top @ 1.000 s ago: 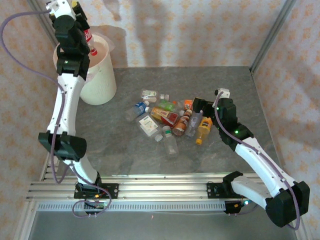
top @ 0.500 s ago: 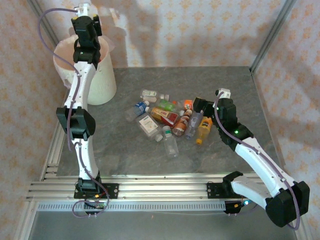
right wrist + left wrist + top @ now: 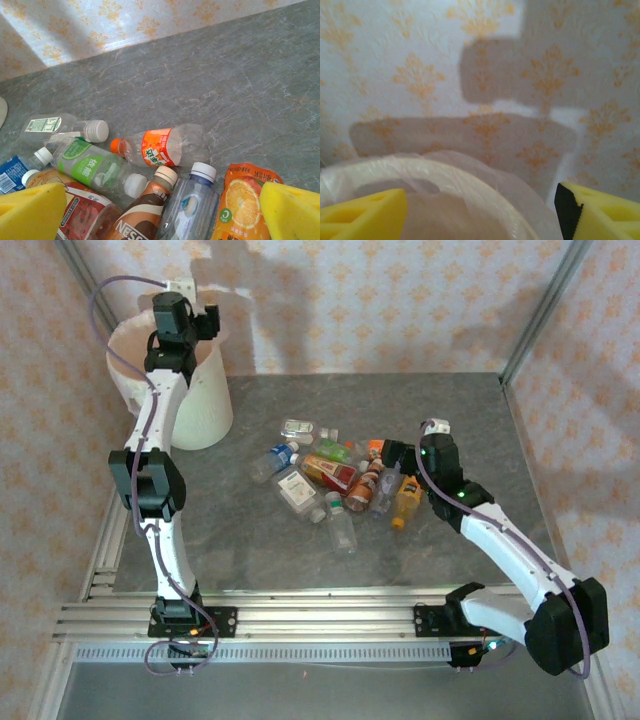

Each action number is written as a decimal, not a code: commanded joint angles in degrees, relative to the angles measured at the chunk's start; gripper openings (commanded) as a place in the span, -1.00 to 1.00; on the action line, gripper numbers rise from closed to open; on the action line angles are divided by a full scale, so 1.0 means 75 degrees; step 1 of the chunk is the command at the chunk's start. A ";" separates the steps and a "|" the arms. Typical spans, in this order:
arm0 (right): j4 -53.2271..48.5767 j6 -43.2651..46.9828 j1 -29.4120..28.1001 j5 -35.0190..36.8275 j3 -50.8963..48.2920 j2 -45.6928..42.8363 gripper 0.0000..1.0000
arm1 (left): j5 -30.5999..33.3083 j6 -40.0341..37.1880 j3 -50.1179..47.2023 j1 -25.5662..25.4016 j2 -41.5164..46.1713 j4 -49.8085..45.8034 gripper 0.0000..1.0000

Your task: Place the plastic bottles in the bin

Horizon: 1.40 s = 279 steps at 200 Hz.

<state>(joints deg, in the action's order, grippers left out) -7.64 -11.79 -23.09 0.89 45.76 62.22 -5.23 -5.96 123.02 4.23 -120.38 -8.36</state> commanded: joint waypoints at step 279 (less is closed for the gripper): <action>-0.2141 -0.2630 0.1081 -0.1371 -0.0662 -0.0476 0.99 | 0.0696 0.3694 -0.1211 -0.1897 0.3296 -0.2531 1.00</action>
<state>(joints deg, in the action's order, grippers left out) -22.83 -29.74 -17.89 0.75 42.28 59.59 -2.83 18.68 119.35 -4.64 -99.90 -24.14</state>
